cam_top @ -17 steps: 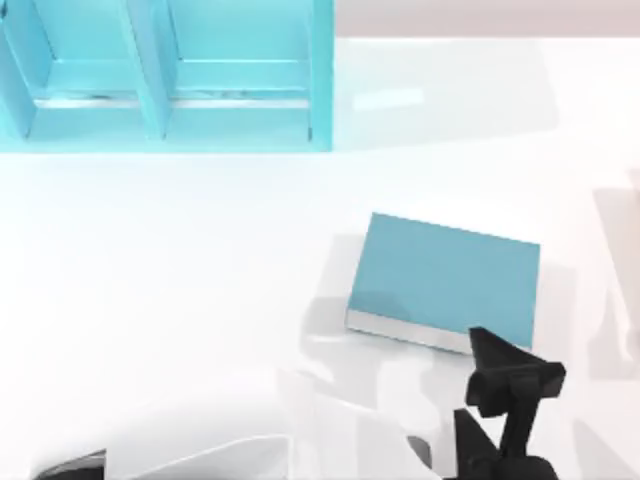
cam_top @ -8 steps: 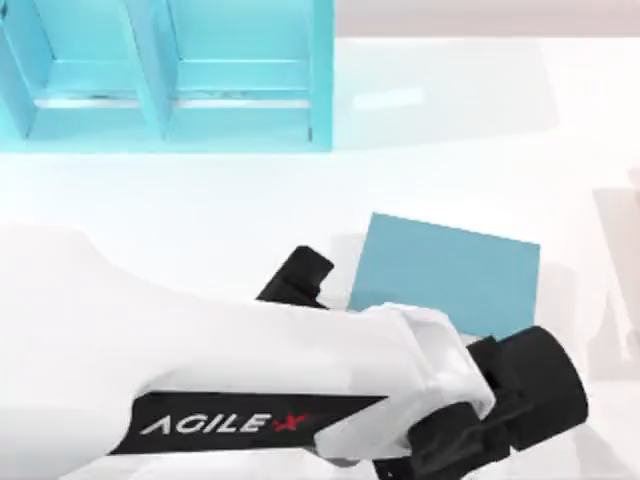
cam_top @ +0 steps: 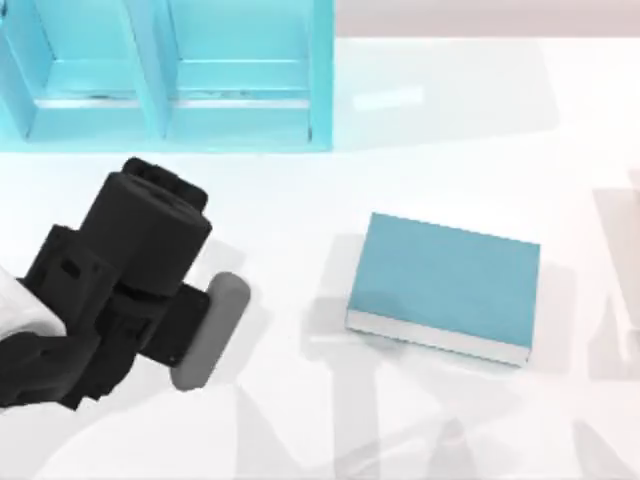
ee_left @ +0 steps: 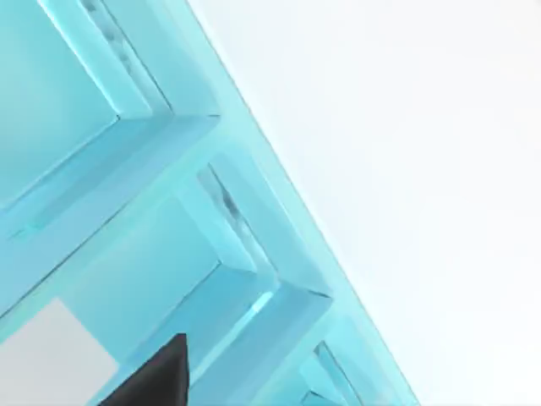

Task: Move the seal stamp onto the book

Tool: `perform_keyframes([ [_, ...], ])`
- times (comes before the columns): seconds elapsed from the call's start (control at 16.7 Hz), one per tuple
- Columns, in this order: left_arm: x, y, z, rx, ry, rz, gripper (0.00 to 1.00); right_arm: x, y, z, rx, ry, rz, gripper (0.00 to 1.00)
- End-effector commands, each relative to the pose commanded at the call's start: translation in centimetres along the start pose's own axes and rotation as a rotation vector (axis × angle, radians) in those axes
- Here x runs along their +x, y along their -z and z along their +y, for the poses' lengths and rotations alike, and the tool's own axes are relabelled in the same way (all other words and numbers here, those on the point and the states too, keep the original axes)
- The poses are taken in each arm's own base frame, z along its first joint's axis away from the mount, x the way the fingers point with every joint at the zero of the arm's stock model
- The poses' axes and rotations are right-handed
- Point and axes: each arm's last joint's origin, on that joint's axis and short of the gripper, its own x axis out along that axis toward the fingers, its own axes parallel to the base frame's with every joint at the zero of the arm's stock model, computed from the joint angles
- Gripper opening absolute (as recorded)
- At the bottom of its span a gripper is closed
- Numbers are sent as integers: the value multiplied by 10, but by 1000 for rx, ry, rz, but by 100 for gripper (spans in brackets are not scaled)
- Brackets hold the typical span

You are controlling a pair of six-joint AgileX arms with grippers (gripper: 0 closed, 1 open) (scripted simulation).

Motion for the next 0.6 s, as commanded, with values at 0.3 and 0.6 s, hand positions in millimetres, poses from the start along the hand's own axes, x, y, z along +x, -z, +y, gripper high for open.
perform_keyframes([
  [0.3, -12, 60, -66, -1040, -191, -120, 100, 0, 0, 0, 0, 0, 0, 100],
  [0.6, -18, 77, -115, -1709, -449, -323, 100, 0, 0, 0, 0, 0, 0, 100],
])
